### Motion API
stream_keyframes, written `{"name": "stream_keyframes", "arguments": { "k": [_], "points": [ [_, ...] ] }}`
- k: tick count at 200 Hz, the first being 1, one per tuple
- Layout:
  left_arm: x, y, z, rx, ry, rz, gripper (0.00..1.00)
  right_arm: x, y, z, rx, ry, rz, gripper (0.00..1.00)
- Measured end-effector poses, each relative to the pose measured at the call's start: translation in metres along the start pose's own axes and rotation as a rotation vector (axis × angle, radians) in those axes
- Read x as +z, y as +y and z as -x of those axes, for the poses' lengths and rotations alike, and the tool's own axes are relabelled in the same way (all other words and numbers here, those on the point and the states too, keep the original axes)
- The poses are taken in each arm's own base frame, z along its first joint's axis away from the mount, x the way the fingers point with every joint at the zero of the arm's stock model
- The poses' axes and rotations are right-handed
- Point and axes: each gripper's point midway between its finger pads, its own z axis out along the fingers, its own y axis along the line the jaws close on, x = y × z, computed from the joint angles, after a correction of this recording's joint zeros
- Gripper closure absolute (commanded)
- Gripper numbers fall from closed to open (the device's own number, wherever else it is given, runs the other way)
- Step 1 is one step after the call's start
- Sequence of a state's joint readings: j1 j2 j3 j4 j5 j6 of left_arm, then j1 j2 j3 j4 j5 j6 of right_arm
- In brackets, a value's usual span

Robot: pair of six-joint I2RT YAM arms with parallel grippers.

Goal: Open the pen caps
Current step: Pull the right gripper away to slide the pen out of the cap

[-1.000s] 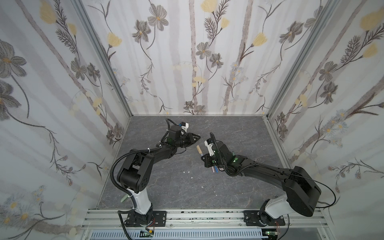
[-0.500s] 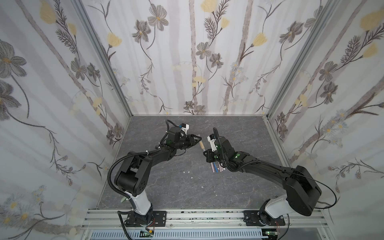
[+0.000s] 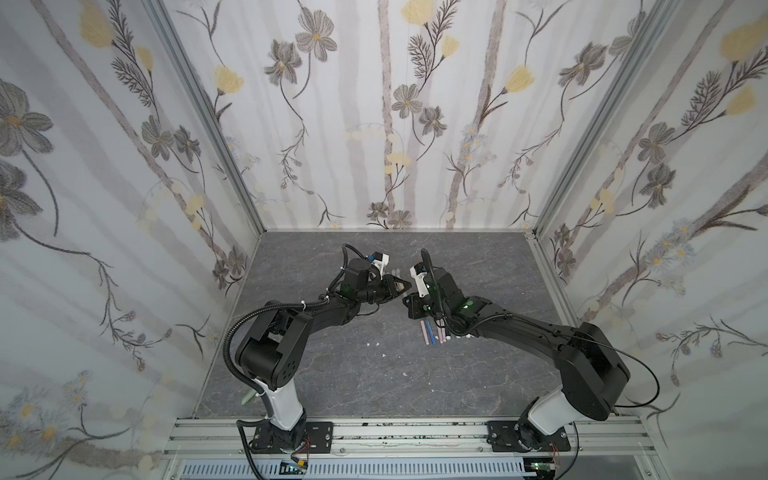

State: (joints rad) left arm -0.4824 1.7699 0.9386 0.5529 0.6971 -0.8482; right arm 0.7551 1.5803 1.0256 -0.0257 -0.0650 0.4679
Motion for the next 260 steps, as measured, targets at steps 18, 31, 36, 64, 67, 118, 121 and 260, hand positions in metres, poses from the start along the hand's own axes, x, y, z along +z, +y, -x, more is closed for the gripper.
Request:
{"name": "stream_keyframes", "arguments": {
  "k": [18, 31, 36, 64, 67, 118, 121, 260],
  "points": [
    [0.0, -0.003, 0.001, 0.001, 0.0, -0.008, 0.86, 0.001, -0.001, -0.001, -0.005, 0.002, -0.002, 1.0],
    [-0.001, -0.002, 0.002, 0.002, -0.003, -0.006, 0.81, 0.001, -0.001, 0.0, -0.005, 0.001, -0.002, 1.0],
    [-0.001, -0.002, 0.003, 0.008, -0.005, -0.005, 0.79, 0.001, 0.0, 0.0, -0.005, 0.0, -0.001, 1.0],
    [-0.004, 0.0, 0.009, 0.02, -0.026, 0.007, 0.76, 0.0, -0.003, -0.004, -0.004, 0.008, -0.006, 1.0],
    [-0.004, 0.0, 0.01, 0.021, -0.027, 0.007, 0.76, 0.0, -0.003, -0.004, -0.004, 0.008, -0.006, 1.0],
    [-0.005, 0.0, 0.014, 0.025, -0.036, 0.009, 0.74, -0.001, -0.003, -0.004, -0.004, 0.006, -0.009, 1.0],
    [-0.005, 0.0, 0.014, 0.025, -0.036, 0.009, 0.73, -0.001, -0.004, -0.003, -0.004, 0.005, -0.01, 1.0],
    [-0.002, -0.004, 0.008, 0.017, -0.014, -0.009, 0.99, -0.001, -0.011, 0.004, 0.002, -0.015, -0.038, 1.0]
  ]
}}
